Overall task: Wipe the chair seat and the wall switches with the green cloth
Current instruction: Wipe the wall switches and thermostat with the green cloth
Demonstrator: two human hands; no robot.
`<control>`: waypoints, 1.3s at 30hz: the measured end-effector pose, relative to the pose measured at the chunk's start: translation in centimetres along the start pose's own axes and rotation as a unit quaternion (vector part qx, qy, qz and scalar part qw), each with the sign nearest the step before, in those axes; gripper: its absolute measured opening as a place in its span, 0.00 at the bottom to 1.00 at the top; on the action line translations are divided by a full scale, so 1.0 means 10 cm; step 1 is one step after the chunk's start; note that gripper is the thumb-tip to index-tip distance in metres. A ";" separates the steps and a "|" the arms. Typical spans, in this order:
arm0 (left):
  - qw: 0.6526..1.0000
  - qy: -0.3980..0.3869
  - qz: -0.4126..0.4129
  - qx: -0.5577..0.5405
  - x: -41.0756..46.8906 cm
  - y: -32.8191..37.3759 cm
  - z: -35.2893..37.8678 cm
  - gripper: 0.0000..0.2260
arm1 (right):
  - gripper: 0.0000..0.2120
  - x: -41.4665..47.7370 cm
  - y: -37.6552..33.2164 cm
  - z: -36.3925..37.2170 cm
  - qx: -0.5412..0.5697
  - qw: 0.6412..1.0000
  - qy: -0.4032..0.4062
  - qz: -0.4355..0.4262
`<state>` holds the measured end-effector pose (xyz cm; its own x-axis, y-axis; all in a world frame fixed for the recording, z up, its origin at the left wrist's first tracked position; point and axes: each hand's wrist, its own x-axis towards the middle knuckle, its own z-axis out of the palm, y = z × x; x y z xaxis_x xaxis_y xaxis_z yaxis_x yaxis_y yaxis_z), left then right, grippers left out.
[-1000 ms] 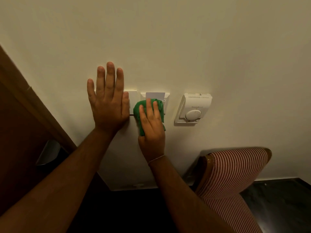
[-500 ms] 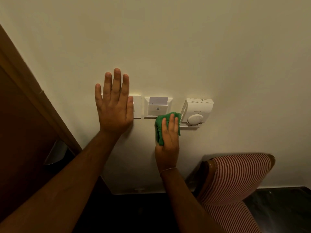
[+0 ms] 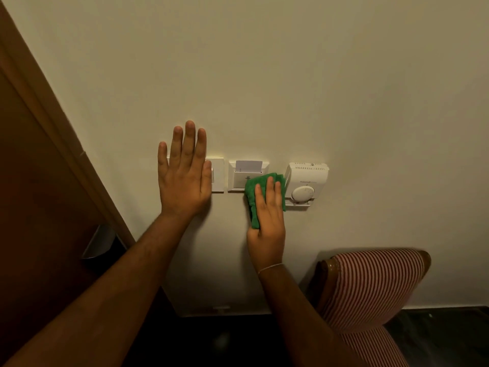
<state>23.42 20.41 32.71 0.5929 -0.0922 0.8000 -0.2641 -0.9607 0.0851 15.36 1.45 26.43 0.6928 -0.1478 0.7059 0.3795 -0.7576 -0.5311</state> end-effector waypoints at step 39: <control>0.997 -0.046 -0.058 -0.025 -0.45 0.36 -0.62 0.31 | 0.48 0.50 -0.16 -0.56 -0.001 0.994 -0.030 -0.102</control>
<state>15.05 19.03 33.08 0.6886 -0.0079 0.7251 -0.2260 -0.9524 0.2044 14.73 -1.61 33.42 0.6369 0.0464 0.7695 0.5147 -0.7687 -0.3797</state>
